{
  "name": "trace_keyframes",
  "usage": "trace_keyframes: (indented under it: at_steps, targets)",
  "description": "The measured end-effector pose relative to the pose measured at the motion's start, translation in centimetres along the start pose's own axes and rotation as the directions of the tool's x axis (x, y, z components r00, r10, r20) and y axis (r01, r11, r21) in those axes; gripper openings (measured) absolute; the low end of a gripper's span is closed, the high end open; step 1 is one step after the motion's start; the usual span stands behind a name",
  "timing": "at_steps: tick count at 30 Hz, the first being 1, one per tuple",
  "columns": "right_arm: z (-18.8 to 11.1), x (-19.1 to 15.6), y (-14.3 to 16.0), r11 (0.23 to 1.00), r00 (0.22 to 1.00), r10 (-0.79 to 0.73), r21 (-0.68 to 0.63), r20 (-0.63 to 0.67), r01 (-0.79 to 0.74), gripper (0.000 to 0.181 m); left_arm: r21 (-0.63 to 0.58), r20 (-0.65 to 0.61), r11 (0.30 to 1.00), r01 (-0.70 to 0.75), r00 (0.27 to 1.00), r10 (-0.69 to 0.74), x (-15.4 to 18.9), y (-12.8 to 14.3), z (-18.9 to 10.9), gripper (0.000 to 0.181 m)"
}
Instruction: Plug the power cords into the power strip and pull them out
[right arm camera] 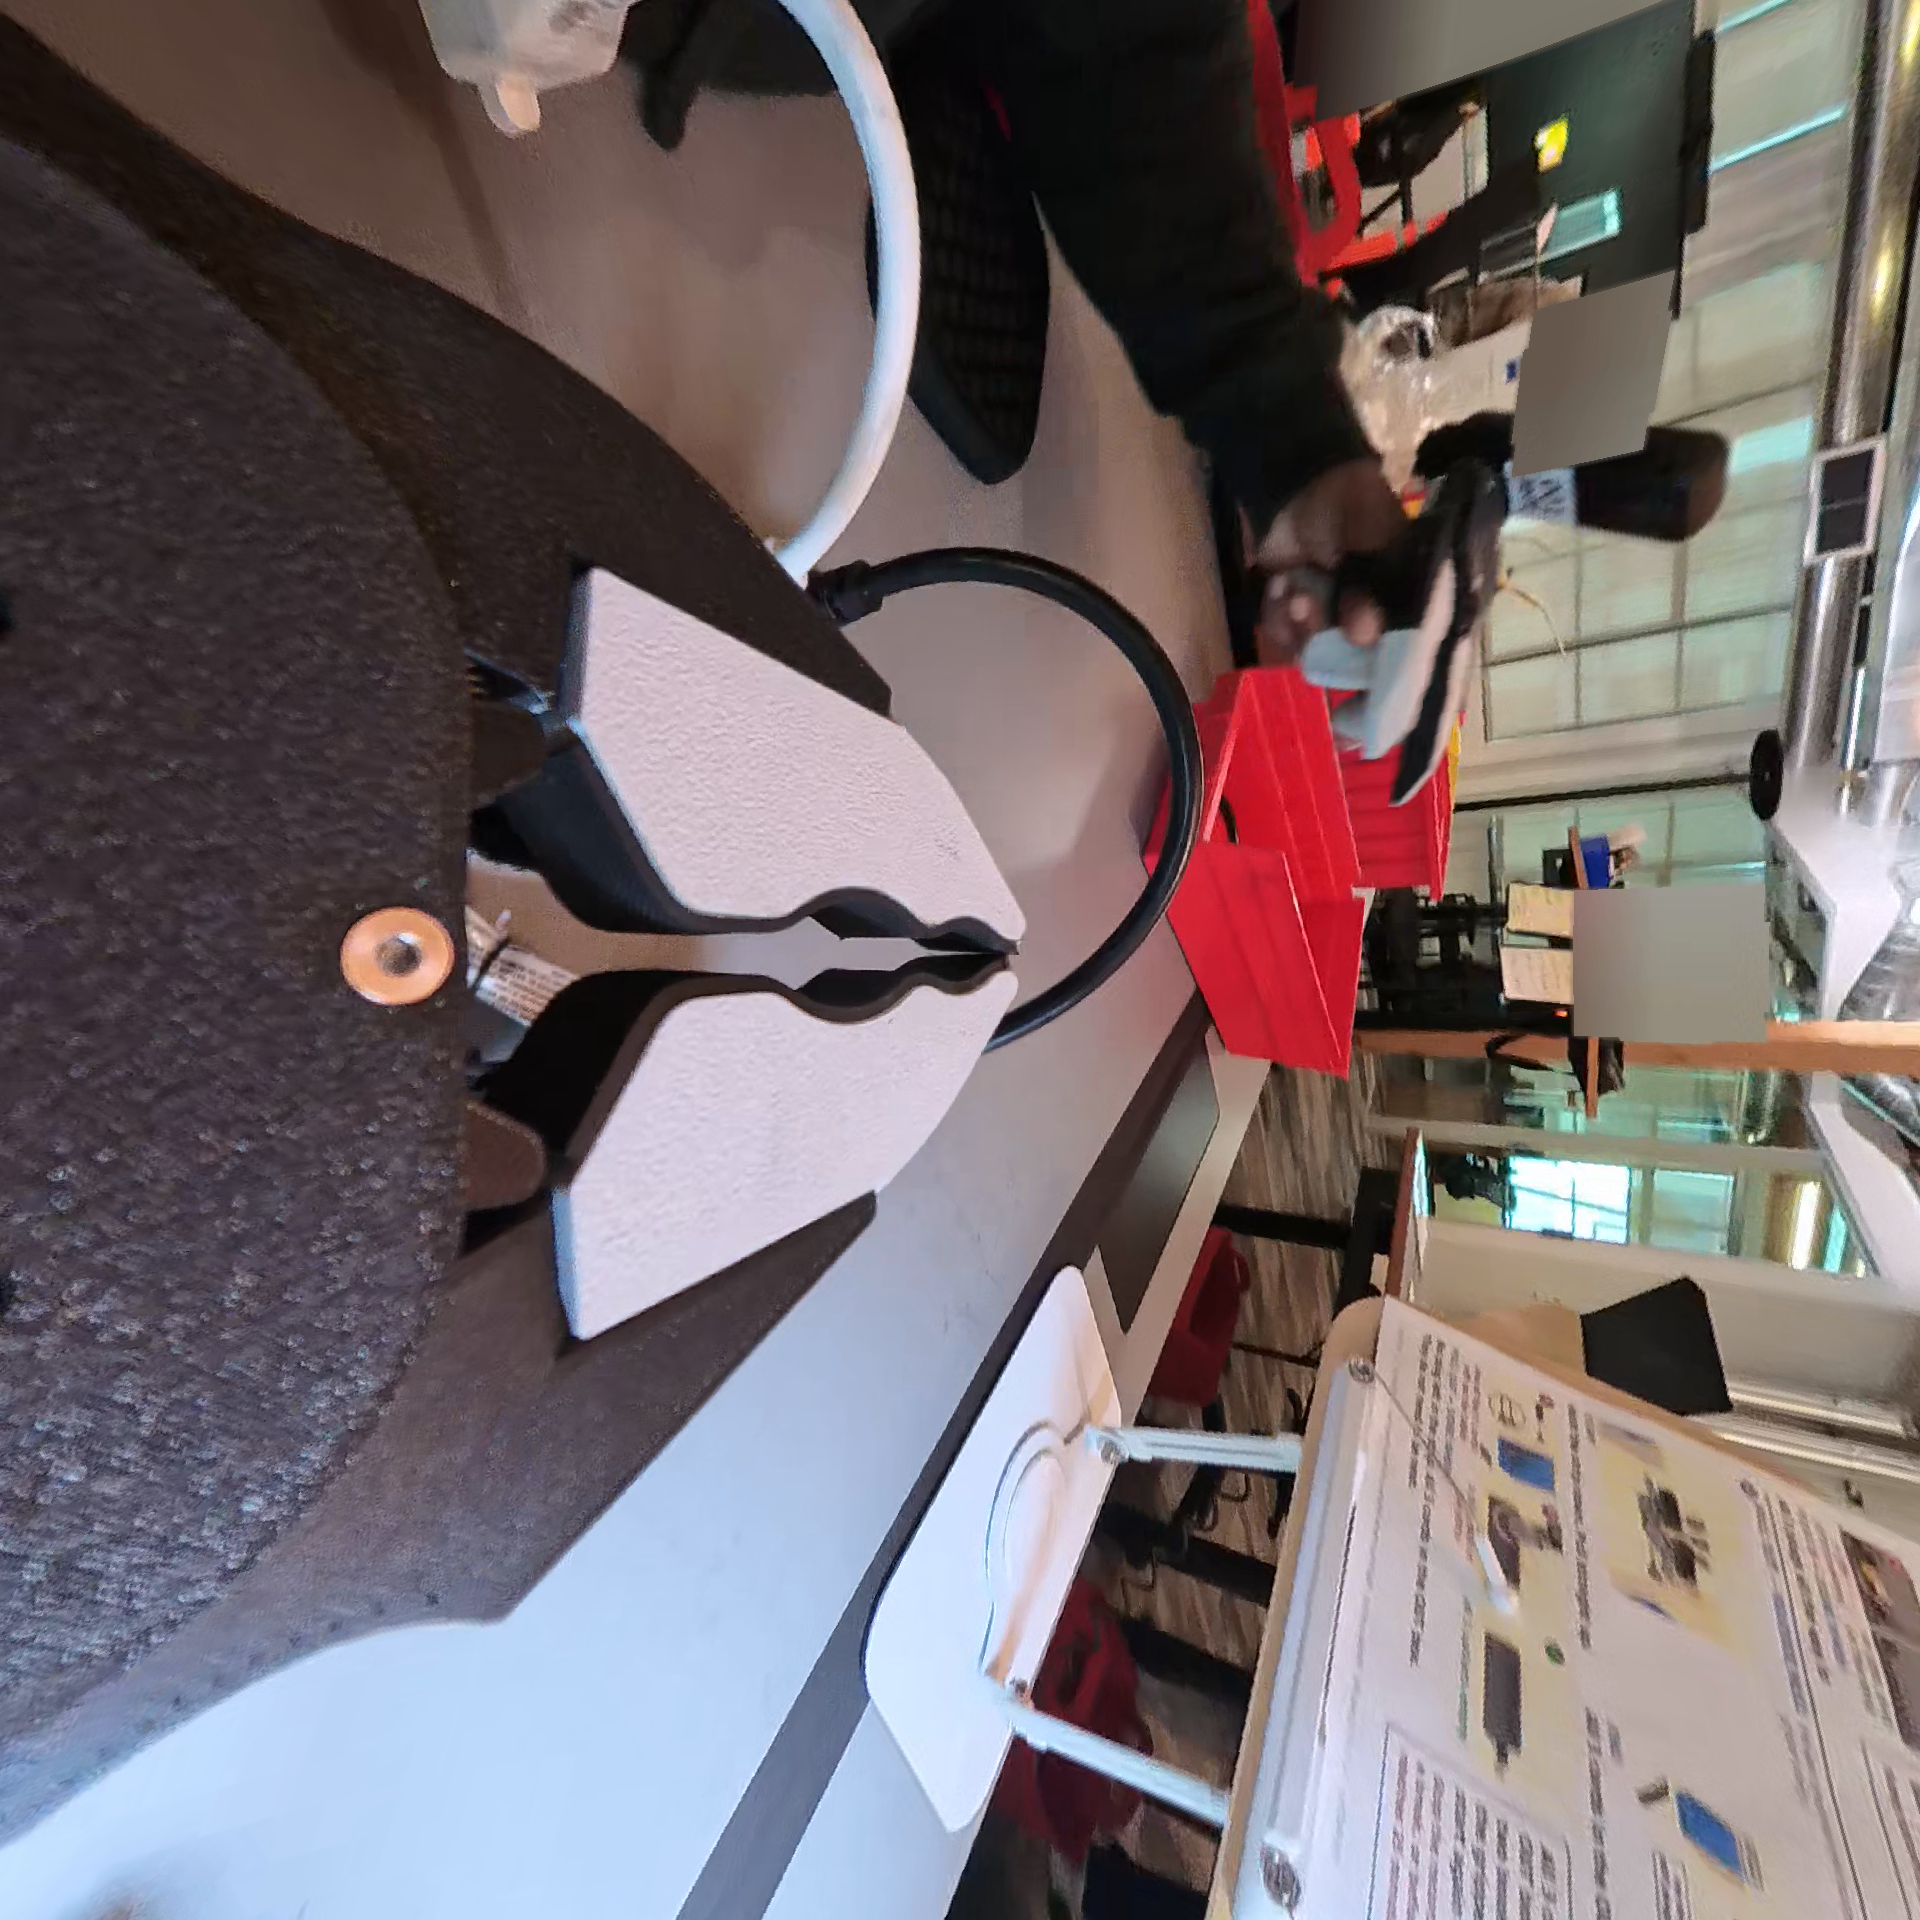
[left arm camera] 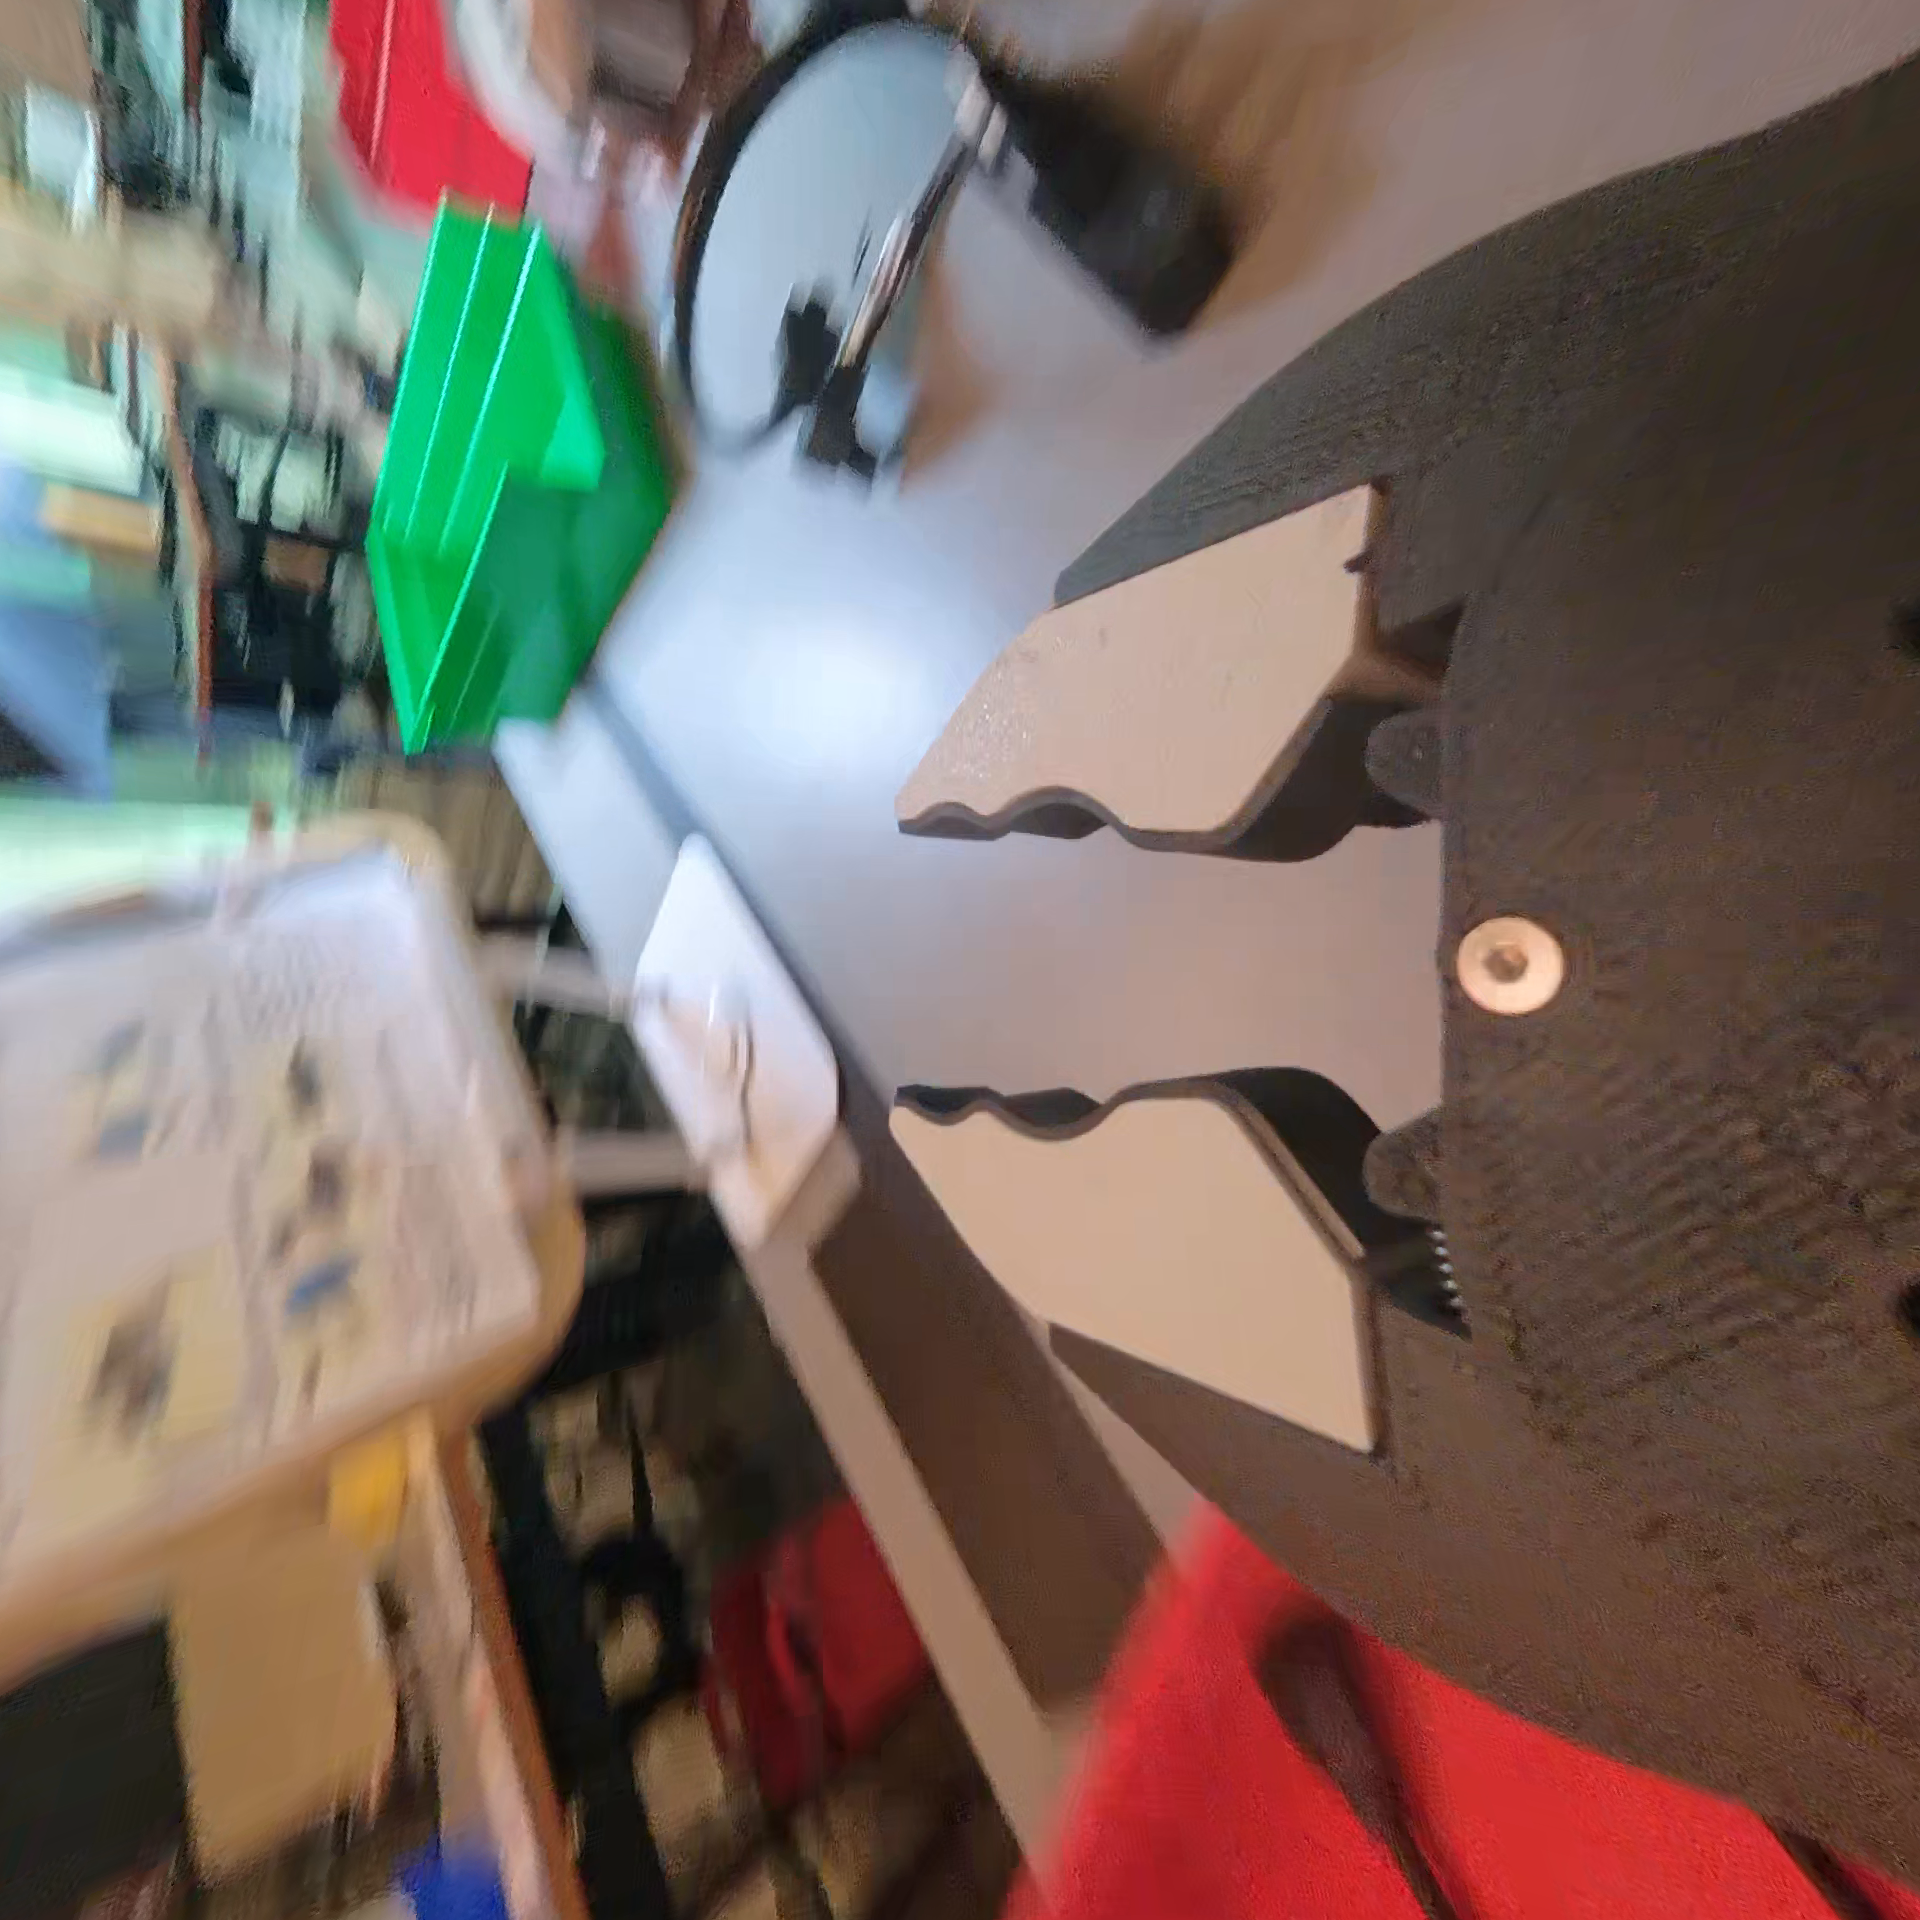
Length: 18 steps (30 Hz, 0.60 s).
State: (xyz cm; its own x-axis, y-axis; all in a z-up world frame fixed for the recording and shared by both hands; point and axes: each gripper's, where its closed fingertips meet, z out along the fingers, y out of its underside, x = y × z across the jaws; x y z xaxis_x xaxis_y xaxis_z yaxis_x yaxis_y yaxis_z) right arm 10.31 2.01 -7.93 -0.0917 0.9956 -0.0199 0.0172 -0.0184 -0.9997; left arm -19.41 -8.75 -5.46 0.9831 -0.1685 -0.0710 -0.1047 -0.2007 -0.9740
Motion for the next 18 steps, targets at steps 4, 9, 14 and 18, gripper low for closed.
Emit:
trace_keyframes:
  at_steps: [4, 9, 14, 18]
  targets:
    - [-0.6, 0.1, -0.2, 1.0, 1.0, 0.015, 0.026, 0.004, -0.015, 0.0, -0.129, 0.216, 0.99, 0.052, 0.976, -0.023, -11.1, 0.5, -4.3, 0.038]
    - [-1.1, -0.3, -0.7, 1.0, 1.0, -0.012, -0.001, 0.007, 0.012, 0.0, -0.614, 0.166, 0.786, -0.063, 0.964, 0.207, -17.6, 9.0, -4.8, 0.032]
    - [-1.2, 0.8, -0.4, 0.999, 0.998, 0.024, 0.032, -0.058, -0.023, 0.0, -0.831, -0.009, 0.533, -0.157, 0.963, 0.269, -19.2, 14.5, -4.2, 0.033]
    - [-1.4, 1.4, 0.2, 0.998, 0.997, 0.054, 0.026, -0.062, -0.053, 0.0, -0.898, -0.08, 0.407, -0.166, 0.972, 0.22, -20.0, 16.9, -4.4, 0.036]
